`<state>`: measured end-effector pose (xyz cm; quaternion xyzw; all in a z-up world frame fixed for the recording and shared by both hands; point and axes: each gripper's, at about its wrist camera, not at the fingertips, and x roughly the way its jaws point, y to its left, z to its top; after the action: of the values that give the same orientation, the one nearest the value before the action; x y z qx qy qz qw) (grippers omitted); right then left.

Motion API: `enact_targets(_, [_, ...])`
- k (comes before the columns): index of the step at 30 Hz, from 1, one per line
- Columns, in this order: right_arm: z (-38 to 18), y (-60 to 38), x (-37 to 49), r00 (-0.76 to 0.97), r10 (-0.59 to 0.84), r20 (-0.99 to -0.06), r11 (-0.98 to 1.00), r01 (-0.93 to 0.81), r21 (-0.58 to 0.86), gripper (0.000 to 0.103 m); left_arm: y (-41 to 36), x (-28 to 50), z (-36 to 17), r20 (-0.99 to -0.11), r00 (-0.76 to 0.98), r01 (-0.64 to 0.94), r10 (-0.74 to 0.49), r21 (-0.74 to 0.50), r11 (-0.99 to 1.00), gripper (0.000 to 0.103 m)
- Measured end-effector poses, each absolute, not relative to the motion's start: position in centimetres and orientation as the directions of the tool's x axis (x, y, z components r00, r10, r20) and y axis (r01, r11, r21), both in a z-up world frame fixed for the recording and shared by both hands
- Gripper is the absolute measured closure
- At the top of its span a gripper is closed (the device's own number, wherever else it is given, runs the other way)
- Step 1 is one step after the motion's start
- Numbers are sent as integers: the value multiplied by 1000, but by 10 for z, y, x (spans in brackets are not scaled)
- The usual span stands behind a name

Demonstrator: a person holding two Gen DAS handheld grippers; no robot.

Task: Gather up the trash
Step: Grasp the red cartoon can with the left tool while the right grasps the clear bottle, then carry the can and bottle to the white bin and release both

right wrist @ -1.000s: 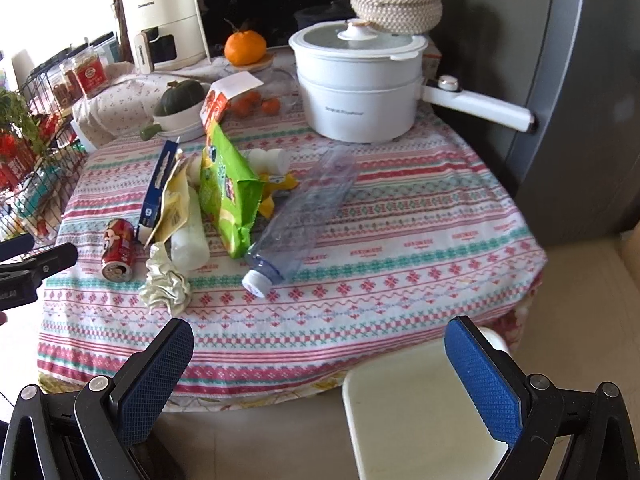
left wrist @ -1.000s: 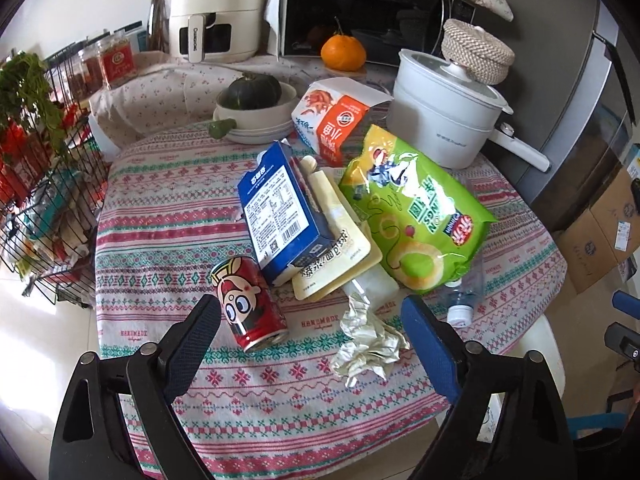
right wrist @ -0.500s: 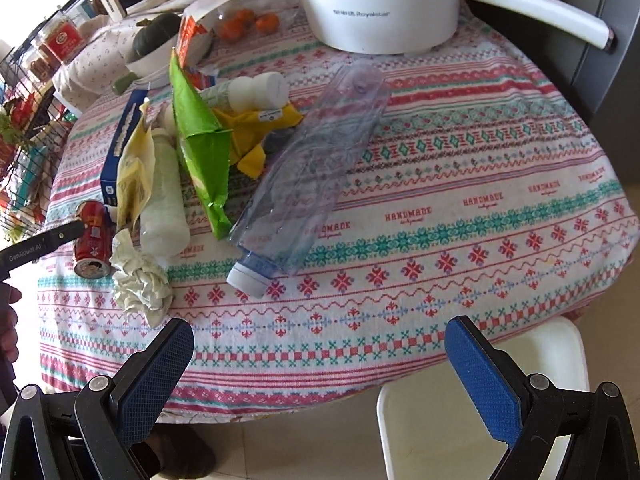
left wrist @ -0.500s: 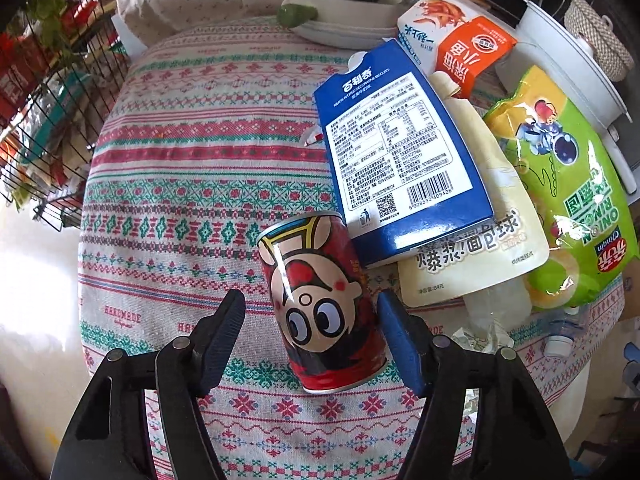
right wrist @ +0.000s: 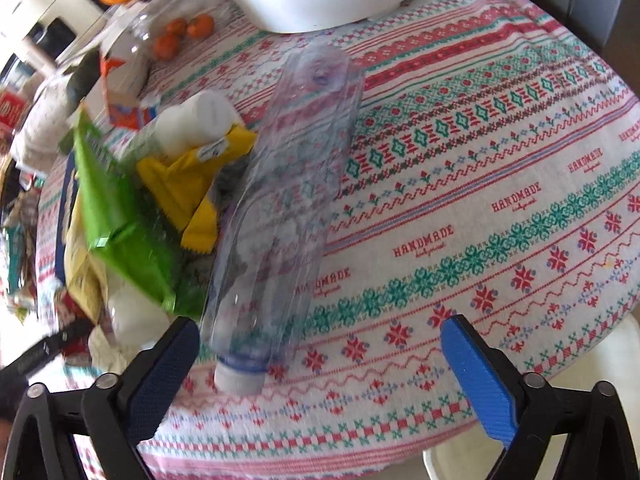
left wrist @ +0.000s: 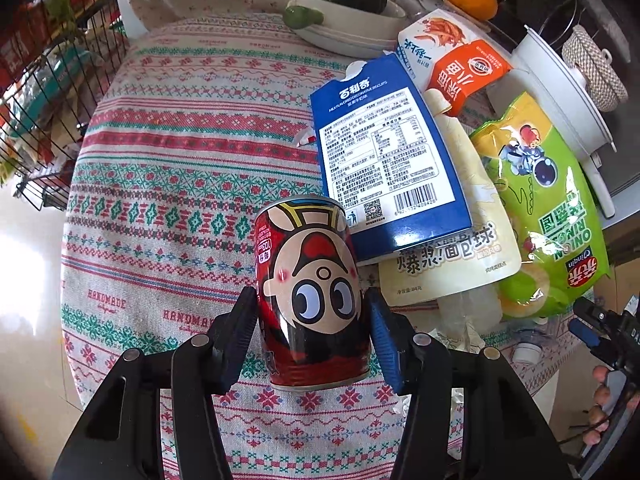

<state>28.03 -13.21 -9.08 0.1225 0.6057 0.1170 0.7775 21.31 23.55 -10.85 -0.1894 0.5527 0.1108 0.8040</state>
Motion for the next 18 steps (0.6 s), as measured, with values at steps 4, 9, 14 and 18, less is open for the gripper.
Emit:
enact_targets(4, [-101,-126,289,224,370,-902,926,-6,378,11,232,199,-95,-920,391,-368,-42,-198,909,46])
enact_targets(9, [-114,-117,297,209,378,-902,921,14,390,16,228,186,-86,-912,407,-341,-54,-207,917,46])
enact_targets(14, [-130,-112,302,188,430,-883,893,54,447,18,231,183,-86,-908,415,-323,-63,-211,922,46])
enact_targets(18, [-143,-108,304,159,490,-857,860,73,505,18,227,181,-84,-906,417,-313,-68,-213,926,46])
